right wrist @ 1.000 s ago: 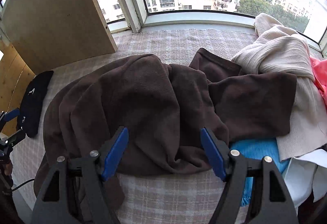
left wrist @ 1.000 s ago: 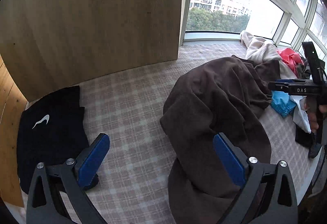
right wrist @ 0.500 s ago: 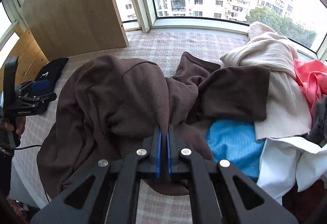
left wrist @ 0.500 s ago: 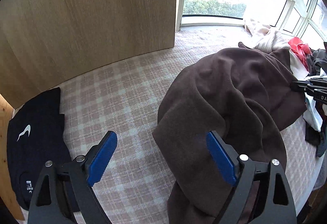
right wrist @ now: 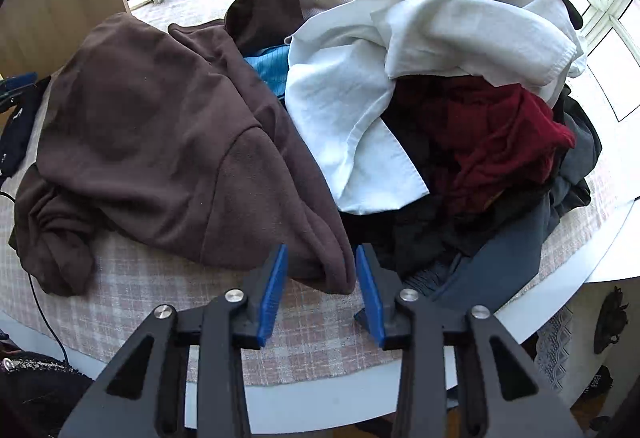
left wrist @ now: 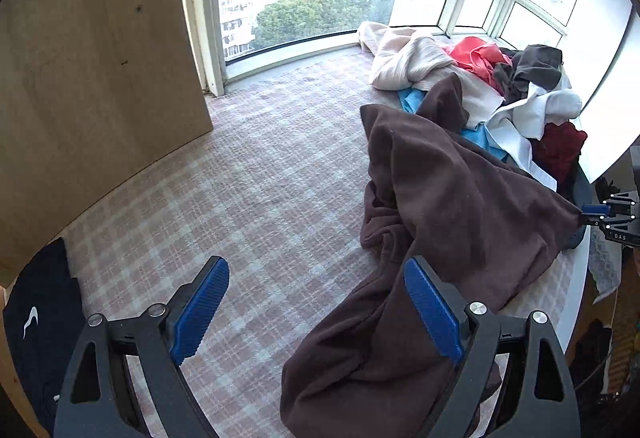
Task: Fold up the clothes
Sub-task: 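Grasp the brown fleece edge with the left gripper while the right gripper holds another edge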
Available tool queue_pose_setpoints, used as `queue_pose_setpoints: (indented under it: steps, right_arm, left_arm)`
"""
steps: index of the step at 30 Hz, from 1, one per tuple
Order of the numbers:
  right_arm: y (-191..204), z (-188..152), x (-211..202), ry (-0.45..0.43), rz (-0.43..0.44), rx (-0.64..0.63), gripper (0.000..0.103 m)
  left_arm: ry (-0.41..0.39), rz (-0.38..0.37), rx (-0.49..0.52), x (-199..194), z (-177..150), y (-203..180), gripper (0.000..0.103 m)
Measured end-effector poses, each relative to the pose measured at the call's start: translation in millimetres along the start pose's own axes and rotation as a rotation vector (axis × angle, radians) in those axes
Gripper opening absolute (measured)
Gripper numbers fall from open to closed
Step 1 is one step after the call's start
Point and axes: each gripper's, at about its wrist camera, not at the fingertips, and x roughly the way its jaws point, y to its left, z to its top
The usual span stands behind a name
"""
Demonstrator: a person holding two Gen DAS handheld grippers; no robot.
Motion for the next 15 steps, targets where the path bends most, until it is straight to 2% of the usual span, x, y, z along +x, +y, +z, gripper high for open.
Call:
queue_pose_setpoints:
  steps: [3,5,6,8,10,11,12,13,15]
  right_arm:
    - [1.4,13.5,-1.3,-0.032,0.048,0.016,0.047]
    - [6.0,22.7,6.9,-0.022,0.047,0.002,0.054]
    - [11.6,26.9,16.3,-0.003,0.033,-0.018,0.058]
    - [23.2,33.9,37.9,0.045,0.019,-0.058,0.058]
    - [35.2,36.6,60.3,0.099,0.036,-0.093,0.058]
    - [40.9,36.8,64.5,0.101,0.046,-0.107,0.058]
    - [46.5,37.1,68.8,0.103,0.057,-0.12,0.054]
    - [52.2,37.4,73.0,0.105,0.067,-0.134,0.035]
    - [65.4,36.0,68.4,0.1,0.094,-0.176,0.012]
  left_arm:
    - [0.047,-0.046,0.037,31.4,23.1,-16.2,0.095]
    - [0.076,-0.044,0.063,55.9,34.0,-24.6,0.095]
    - [0.098,-0.034,0.07,68.5,37.4,-26.5,0.085]
    - [0.156,-0.084,0.047,87.9,39.2,-25.0,0.038]
    - [0.147,-0.11,0.029,76.4,32.1,-17.0,0.026]
    - [0.136,-0.116,0.023,68.2,27.9,-12.9,0.025]
    - [0.124,-0.123,0.017,60.0,23.7,-8.9,0.02]
    - [0.112,-0.129,0.011,51.7,19.6,-4.8,0.016]
    - [0.089,-0.141,-0.001,35.3,11.2,3.4,0.009]
